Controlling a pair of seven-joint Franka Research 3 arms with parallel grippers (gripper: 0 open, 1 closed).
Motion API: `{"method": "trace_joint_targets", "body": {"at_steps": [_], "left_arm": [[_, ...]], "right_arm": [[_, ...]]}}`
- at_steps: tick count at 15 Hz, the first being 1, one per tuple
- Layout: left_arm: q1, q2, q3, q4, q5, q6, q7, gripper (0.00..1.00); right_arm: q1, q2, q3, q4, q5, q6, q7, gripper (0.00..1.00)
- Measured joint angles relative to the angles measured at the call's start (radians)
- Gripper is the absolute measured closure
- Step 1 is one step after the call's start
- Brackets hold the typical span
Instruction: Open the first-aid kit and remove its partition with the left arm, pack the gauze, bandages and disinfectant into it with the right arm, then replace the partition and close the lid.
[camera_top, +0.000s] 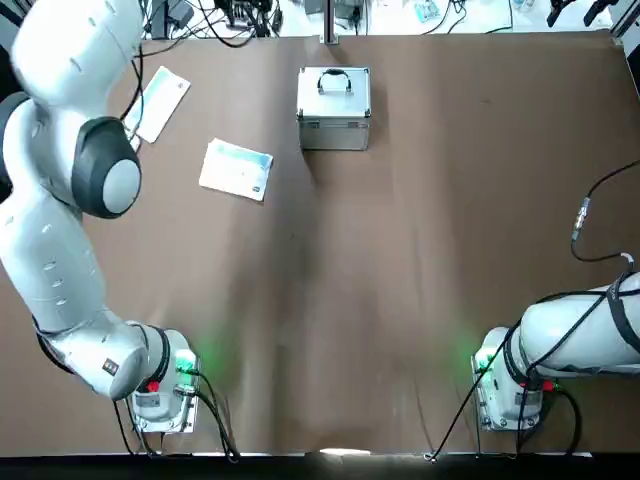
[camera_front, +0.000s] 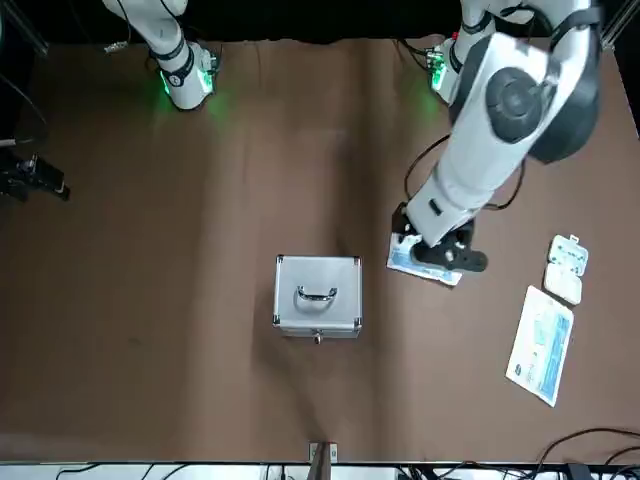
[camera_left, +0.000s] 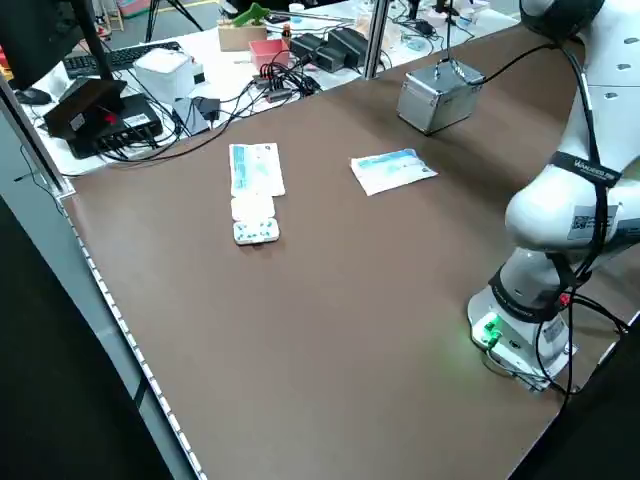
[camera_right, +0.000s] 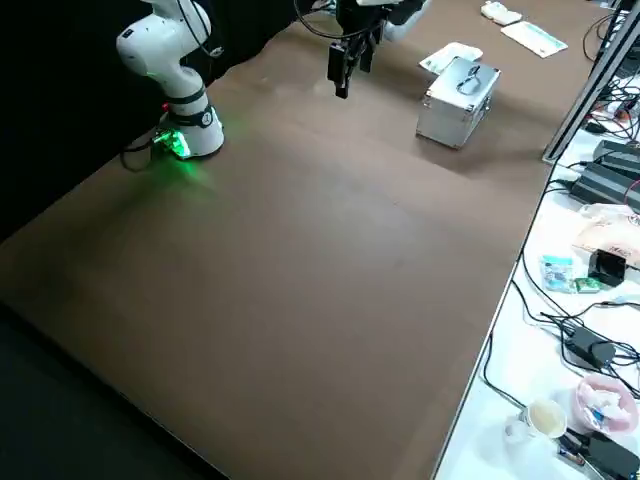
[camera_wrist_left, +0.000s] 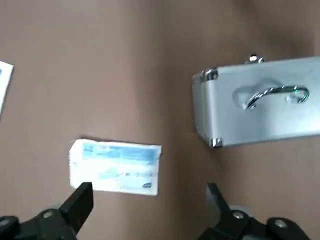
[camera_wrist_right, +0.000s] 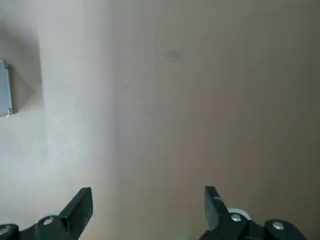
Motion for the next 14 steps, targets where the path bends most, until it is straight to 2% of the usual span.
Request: {"method": "trace_joint_targets", "body": {"at_steps": [6,8,9,14], "left_arm": [[0.104,-0.086,0.001,0.001,0.001,-0.181,0.192,0.0],[0.168,-0.119,0.001,0.001,0.002,-0.238,0.253,0.01],[0.239,-0.142,0.001,0.001,0.002,-0.296,0.292,0.01],[0.361,-0.149,0.001,-0.013,0.002,-0.298,0.319,0.01]], "right_arm": [[0.001,0.0,0.001,-0.001,0.0,0.0,0.0,0.01],[0.001,0.0,0.001,-0.001,0.0,0.004,0.0,0.01],[0.001,0.0,0.001,-0.002,0.0,0.007,0.0,0.01],[0.001,0.0,0.001,-0.002,0.0,0.009,0.0,0.01]]}}
